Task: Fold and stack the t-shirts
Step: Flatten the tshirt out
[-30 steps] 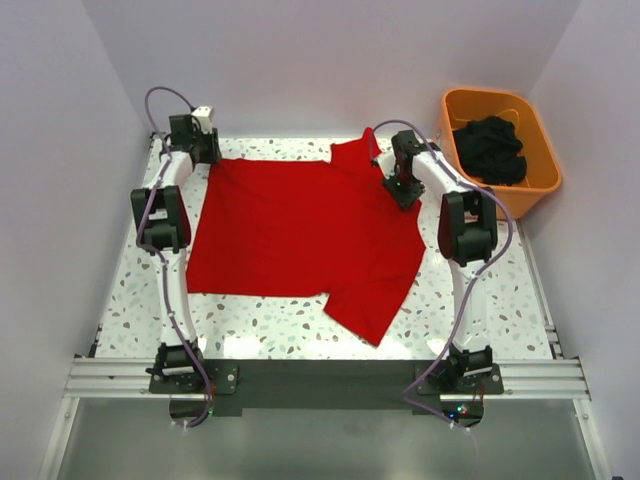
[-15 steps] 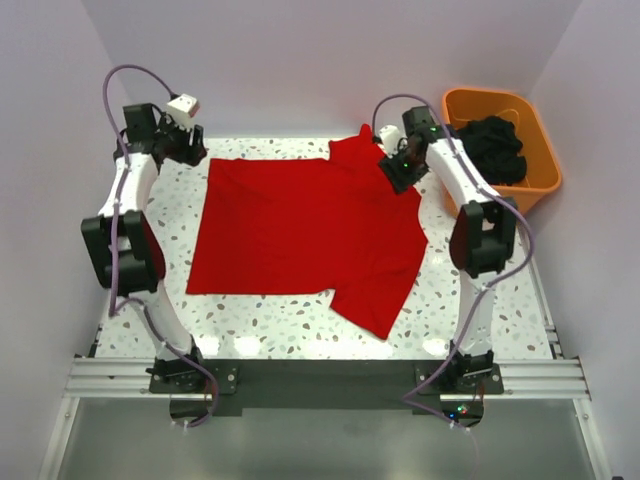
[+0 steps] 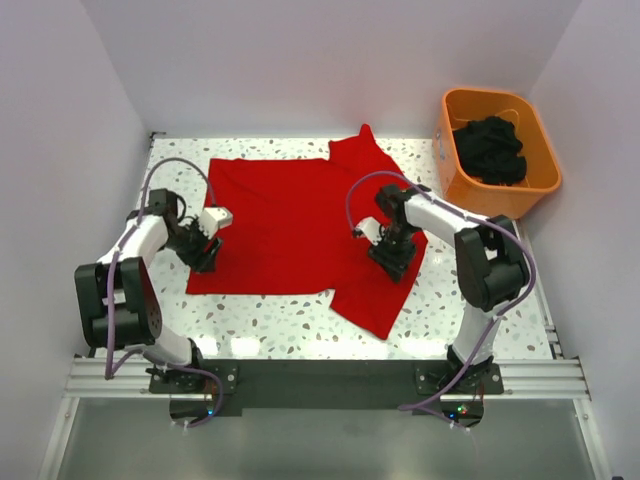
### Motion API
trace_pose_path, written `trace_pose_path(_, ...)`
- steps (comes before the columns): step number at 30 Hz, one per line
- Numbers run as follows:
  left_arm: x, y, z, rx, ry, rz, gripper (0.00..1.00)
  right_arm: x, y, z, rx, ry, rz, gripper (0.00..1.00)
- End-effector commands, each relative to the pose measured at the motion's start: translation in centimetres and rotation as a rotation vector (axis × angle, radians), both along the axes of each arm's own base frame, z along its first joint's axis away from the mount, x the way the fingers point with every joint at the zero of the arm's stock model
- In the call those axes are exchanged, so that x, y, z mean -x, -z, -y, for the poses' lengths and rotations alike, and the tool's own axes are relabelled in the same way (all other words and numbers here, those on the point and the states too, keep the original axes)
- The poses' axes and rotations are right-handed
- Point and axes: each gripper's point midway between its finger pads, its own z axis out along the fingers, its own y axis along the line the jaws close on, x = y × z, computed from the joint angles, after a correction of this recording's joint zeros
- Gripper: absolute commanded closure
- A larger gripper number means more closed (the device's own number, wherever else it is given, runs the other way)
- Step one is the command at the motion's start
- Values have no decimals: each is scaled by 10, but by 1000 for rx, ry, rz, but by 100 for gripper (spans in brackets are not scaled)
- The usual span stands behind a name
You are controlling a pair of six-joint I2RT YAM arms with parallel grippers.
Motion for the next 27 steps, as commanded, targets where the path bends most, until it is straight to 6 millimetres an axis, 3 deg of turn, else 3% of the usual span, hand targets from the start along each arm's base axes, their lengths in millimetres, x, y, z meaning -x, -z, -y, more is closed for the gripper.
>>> trace_pose_path(1,17,-1,-6,-91,81,32,42,-3,7,12,47,-20,74,56)
trace_pose_path(4,35,18,-15,-155,80,-3,43,8,29,22,94,-41,53,58)
trace_pose_path(9,60,42,-28,-237,85,-85,46,20,36,30,142,-61,40,58)
trace_pose_path(13,57,25,-20,-185,98,-58,41,14,-4,15,42,-72,90,48)
trace_pose_path(16,53,3,-11,-136,128,-17,39,22,-35,9,-31,-108,120,45)
trace_pose_path(18,55,-9,-4,-101,149,0,37,39,-49,3,-81,-150,120,45)
trace_pose_path(21,64,-18,3,-49,168,-2,35,60,-48,-7,-83,-228,127,46)
trace_pose_path(27,79,-17,6,2,171,-31,32,98,-20,-27,-73,-376,165,43)
